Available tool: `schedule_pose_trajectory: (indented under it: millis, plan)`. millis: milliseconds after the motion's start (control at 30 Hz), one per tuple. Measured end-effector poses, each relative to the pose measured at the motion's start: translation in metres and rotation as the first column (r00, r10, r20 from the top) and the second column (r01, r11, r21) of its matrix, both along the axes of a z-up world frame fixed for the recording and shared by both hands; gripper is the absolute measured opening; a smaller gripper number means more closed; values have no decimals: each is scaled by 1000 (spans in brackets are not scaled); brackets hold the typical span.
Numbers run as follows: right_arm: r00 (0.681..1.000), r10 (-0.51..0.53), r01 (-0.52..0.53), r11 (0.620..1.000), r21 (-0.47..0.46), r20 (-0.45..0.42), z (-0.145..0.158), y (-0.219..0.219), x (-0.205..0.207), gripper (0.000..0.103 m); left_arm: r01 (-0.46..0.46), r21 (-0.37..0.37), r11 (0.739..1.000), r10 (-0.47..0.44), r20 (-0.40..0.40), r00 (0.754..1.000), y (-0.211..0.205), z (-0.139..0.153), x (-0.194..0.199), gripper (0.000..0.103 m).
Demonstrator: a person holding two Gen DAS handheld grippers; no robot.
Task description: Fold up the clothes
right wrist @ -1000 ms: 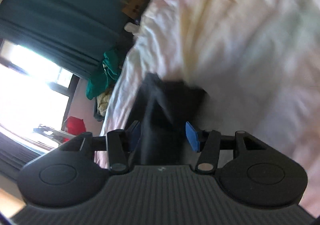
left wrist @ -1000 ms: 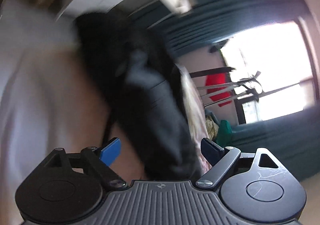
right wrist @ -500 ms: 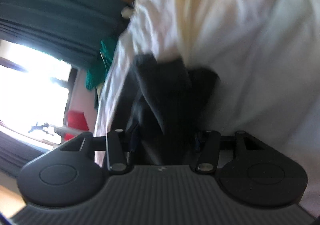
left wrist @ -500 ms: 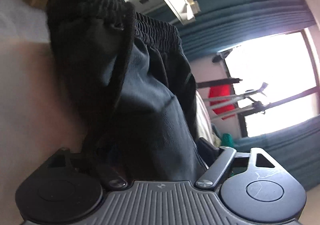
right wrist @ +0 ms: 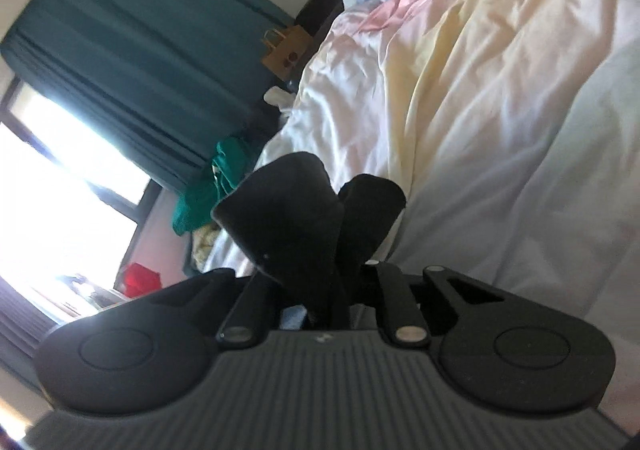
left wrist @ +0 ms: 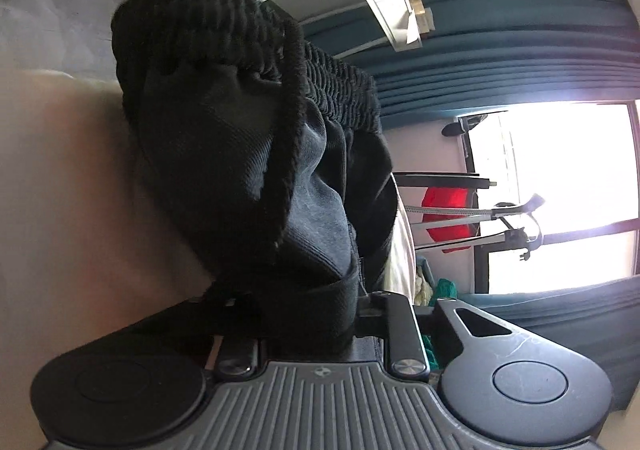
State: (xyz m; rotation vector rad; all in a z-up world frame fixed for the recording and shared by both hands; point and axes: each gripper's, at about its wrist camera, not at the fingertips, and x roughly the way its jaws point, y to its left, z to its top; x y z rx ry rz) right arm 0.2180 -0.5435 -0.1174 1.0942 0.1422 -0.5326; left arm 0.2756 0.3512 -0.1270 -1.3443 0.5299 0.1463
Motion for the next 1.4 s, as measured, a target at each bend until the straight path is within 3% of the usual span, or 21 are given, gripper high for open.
schedule_pose_trajectory:
  millis: [33,100,200,267,400,600,767,867,933,1000,1100,1200,1267,1333,1400]
  plan:
    - [1000,-4,4,1000,8,1,3,1,-7,12,4,24,1000,-4,-2,1000,2,11,-5,12]
    - [1000,-6,6,999,35,-4,6,1,-19,12,28,75,997,-28,6,1000,6,31,-14,8]
    - [1000,2,-1,999,44,-24,12,0,-38,12,72,151,986,-74,13,997,13,57,-30,6]
    - [999,0,1,1000,29,-40,16,1,-52,12,88,161,983,-90,3,996,14,70,-43,6]
    - [999,-34,36,995,91,-20,20,-5,-99,12,117,186,976,-118,-6,993,7,88,-78,6]
    - [994,-90,98,985,142,-61,10,-23,-167,11,185,237,954,-176,-57,983,-11,77,-148,7]
    - [986,-64,87,985,152,-151,-16,-30,-170,11,218,242,946,-192,-123,974,-11,53,-184,10]
    - [985,-56,78,988,132,-163,-18,-30,-166,11,218,298,929,-181,-147,972,-11,56,-199,24]
    - [985,-55,79,986,147,-161,-22,-30,-166,11,246,419,874,-173,-204,964,-17,63,-205,42]
    - [985,-44,70,986,153,-167,-27,-33,-166,11,330,537,776,-191,-298,935,-28,71,-207,47]
    - [982,-11,36,992,124,-191,-29,-37,-163,12,384,678,626,-201,-336,920,-47,88,-222,52]
    - [977,3,16,996,90,-212,-30,-36,-160,12,348,772,532,-187,-294,937,-72,113,-236,59]
    - [976,4,14,997,81,-217,-30,-36,-158,12,271,843,465,-149,-227,962,-97,131,-239,62]
    - [976,6,11,997,75,-217,-29,-36,-158,12,229,883,411,-166,-175,971,-123,140,-241,67]
    - [976,9,6,997,72,-216,-30,-36,-158,12,226,890,396,-197,-158,968,-148,141,-234,67]
